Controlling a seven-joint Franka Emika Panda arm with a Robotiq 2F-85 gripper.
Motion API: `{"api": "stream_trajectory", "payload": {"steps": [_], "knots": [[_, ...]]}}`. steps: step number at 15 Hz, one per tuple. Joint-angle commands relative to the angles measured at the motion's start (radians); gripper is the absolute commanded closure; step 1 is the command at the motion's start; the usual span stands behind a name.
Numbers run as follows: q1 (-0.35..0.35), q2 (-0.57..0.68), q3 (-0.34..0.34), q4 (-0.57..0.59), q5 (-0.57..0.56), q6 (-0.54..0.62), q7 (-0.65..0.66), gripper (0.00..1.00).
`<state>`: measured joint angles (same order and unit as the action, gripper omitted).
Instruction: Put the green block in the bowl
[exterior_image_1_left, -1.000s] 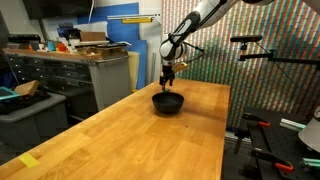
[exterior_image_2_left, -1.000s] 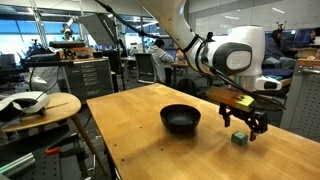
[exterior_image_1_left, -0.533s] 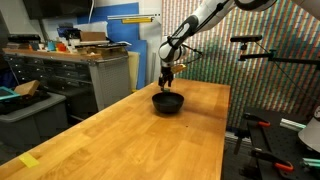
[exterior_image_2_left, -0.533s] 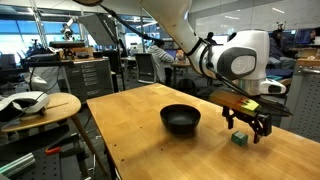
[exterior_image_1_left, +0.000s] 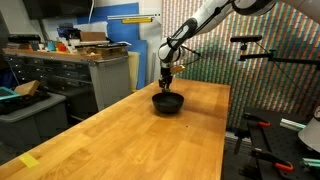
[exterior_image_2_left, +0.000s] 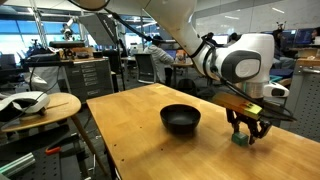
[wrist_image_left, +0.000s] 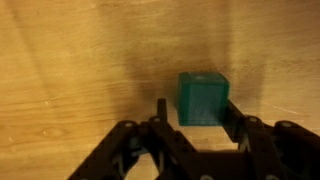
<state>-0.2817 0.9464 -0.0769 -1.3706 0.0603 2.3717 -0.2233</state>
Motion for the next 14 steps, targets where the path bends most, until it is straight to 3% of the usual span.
{"api": "stream_trajectory", "payload": {"steps": [1,3,14], "knots": [[-0.021,0.017,0.021,0.061,-0.002,-0.047,-0.02,0.74],[-0.02,0.005,0.017,0.062,-0.004,-0.054,-0.018,0.83],[-0.005,-0.141,0.012,-0.015,-0.002,-0.085,0.003,0.83]]}}
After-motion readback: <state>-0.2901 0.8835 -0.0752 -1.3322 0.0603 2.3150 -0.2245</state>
